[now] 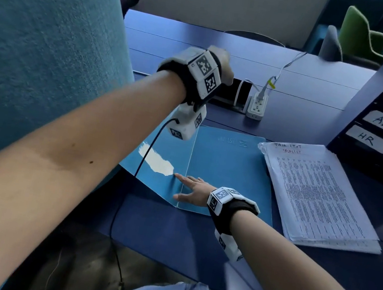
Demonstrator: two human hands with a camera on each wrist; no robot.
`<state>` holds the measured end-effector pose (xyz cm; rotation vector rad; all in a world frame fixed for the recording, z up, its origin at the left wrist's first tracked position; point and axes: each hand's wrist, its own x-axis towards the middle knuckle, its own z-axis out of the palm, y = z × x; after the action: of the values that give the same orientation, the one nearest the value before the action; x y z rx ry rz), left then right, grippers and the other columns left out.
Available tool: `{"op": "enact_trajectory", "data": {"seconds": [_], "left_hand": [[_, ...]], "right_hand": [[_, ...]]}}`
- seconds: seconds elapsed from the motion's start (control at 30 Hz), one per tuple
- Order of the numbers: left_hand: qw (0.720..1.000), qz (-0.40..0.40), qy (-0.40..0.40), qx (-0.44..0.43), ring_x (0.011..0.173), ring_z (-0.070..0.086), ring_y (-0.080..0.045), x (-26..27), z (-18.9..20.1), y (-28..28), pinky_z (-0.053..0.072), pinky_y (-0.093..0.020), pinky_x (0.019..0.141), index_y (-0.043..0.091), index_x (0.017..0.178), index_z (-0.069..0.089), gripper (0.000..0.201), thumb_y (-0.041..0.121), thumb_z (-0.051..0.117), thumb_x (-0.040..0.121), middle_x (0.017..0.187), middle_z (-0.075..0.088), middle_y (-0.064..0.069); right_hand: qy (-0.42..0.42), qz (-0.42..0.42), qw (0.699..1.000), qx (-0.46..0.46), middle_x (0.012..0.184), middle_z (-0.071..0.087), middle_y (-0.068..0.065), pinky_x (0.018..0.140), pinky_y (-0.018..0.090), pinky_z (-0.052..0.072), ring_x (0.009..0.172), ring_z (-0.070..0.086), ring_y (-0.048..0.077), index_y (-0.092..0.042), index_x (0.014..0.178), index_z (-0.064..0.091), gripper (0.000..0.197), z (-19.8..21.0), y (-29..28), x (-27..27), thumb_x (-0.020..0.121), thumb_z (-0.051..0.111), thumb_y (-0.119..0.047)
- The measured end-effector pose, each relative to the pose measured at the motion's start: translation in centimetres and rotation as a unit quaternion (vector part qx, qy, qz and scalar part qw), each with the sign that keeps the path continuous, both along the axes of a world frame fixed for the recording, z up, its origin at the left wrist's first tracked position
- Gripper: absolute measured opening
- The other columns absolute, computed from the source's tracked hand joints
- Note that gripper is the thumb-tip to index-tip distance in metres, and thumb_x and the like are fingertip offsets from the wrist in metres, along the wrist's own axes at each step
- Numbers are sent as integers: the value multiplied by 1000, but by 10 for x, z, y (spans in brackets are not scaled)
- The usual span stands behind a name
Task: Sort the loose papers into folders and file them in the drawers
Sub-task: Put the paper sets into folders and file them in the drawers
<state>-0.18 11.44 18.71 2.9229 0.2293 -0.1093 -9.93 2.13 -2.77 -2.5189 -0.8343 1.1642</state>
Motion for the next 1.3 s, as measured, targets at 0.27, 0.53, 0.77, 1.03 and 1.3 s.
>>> {"op": "enact_trajectory", "data": {"seconds": [0.27, 0.53, 0.77, 1.03, 1.3], "left_hand": [[975, -15, 215, -53, 103, 63, -31, 13, -110, 3, 40, -24, 73, 7, 90, 65, 31, 37, 64, 82, 111, 66, -17], [948, -16, 278, -155, 117, 54, -37, 24, -175, -49, 45, -42, 96, -9, 118, 54, 44, 24, 59, 88, 125, 56, -25], [923, 16, 273, -269, 116, 55, -34, 48, -202, -115, 44, -39, 97, -11, 123, 51, 44, 17, 58, 89, 127, 55, -23], [901, 47, 290, -319, 121, 51, -29, 67, -218, -165, 43, -33, 98, -1, 137, 36, 55, 18, 58, 90, 134, 49, -16], [935, -26, 274, -223, 119, 52, -25, 66, -230, -178, 40, -26, 97, 13, 123, 58, 40, 20, 65, 84, 130, 51, -9]], "right_hand": [[-63, -124, 990, 12, 154, 24, 6, 111, 27, 19, 140, 24, 23, -22, 145, 32, 55, 3, -63, 30, 94, 51, -33], [-163, -363, 917, 34, 131, 55, 12, 98, 28, 36, 121, 49, 27, -10, 124, 57, 35, 11, -164, 78, 90, 54, -18], [-179, -485, 852, -78, 134, 45, 18, 103, 36, 37, 125, 41, 33, -10, 123, 55, 40, 2, -255, 103, 85, 58, -23], [-129, -568, 804, -117, 124, 52, 21, 89, 34, 43, 113, 51, 32, 0, 122, 49, 70, -23, -317, 118, 69, 71, -40], [-86, -627, 773, 32, 104, 61, 21, 82, 37, 49, 96, 60, 33, 10, 109, 55, 43, -34, -321, 120, 79, 70, -17]]}}
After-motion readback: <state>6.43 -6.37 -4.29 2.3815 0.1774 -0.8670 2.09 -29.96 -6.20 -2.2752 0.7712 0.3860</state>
